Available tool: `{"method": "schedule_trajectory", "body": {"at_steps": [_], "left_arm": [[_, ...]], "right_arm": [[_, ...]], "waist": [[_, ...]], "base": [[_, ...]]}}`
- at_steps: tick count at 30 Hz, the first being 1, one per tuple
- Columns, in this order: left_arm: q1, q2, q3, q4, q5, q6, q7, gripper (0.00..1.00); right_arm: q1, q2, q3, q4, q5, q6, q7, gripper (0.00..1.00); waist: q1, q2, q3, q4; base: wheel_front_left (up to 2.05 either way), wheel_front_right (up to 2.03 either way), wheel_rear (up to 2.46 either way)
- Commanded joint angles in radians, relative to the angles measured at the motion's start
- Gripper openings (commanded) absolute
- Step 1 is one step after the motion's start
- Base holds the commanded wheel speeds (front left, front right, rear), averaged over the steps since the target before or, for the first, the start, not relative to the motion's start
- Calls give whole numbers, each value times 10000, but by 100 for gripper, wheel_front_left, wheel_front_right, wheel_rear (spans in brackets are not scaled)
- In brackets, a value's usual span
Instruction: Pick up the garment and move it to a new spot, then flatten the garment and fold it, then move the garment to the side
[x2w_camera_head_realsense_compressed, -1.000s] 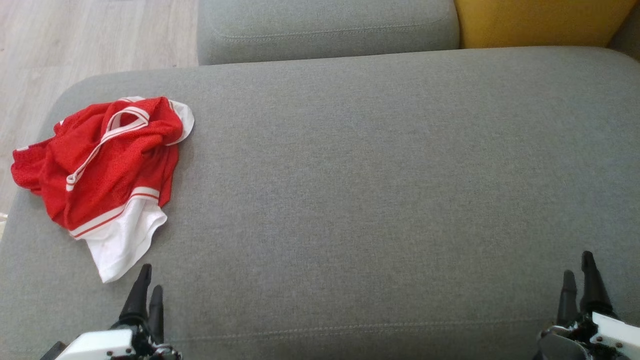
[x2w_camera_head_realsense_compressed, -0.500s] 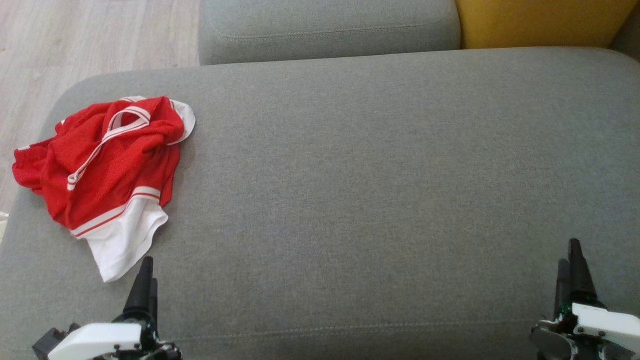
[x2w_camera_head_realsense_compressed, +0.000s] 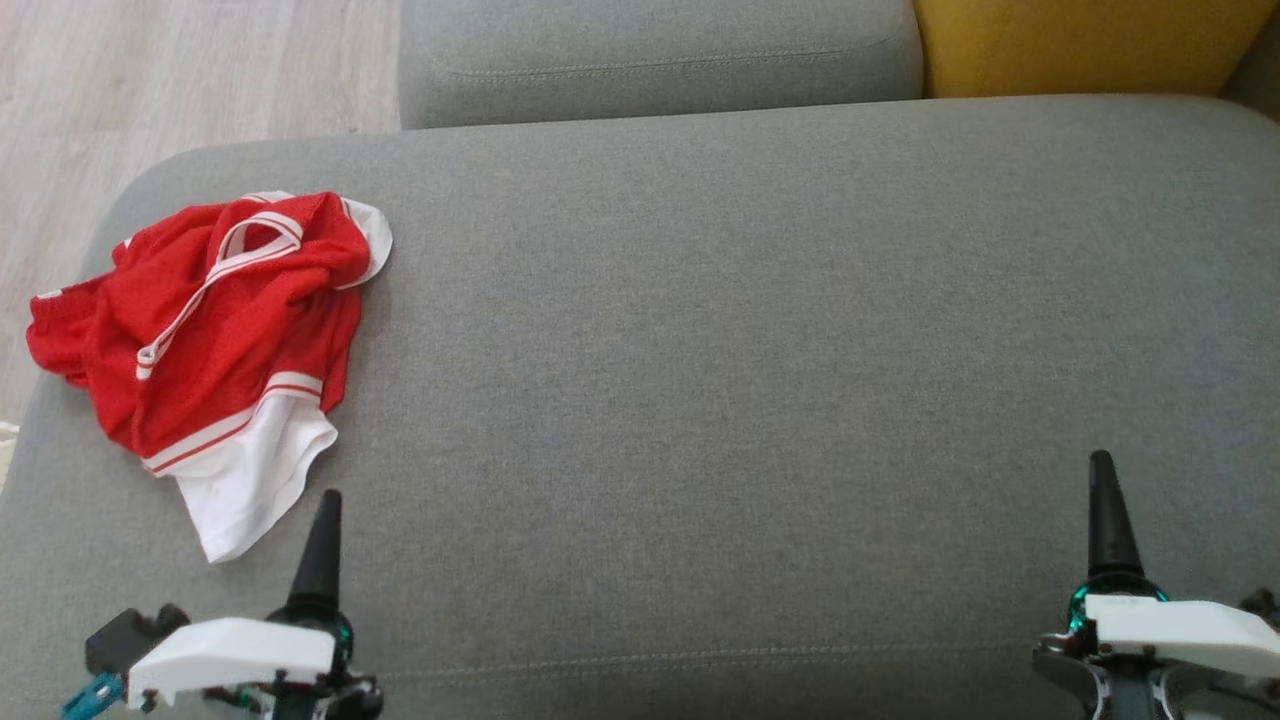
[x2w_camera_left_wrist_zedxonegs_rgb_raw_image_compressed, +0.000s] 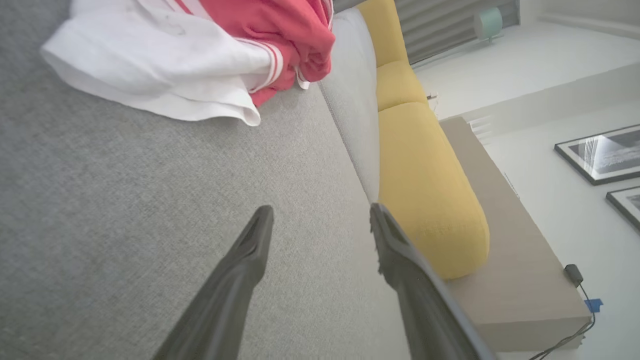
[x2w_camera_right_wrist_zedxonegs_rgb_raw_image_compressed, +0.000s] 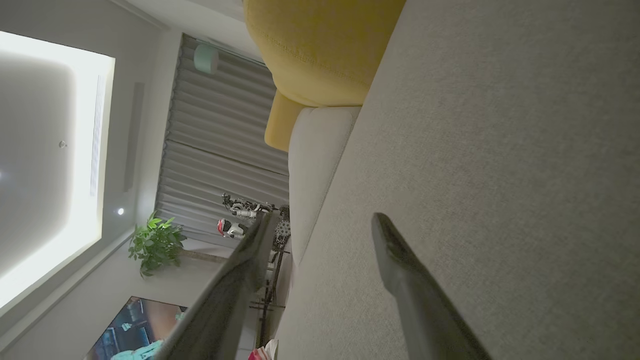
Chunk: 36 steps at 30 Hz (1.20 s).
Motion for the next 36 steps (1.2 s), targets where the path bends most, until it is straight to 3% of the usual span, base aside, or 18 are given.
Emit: {"method": "schedule_trajectory", "body": {"at_steps": [1, 36], "left_arm": [[-459, 106, 26, -449, 302, 46, -108, 100], [-511, 167, -1041, -1851, 5042, 682, -1132, 100]], "right_arm": [[-480, -63, 184, -416, -354, 25, -110, 100], [-788, -83, 1963, -912, -4643, 46, -1132, 100]], "waist": [[0, 0, -8, 0], [0, 0, -95, 9]], "base": [[0, 0, 0], [0, 0, 0]]}}
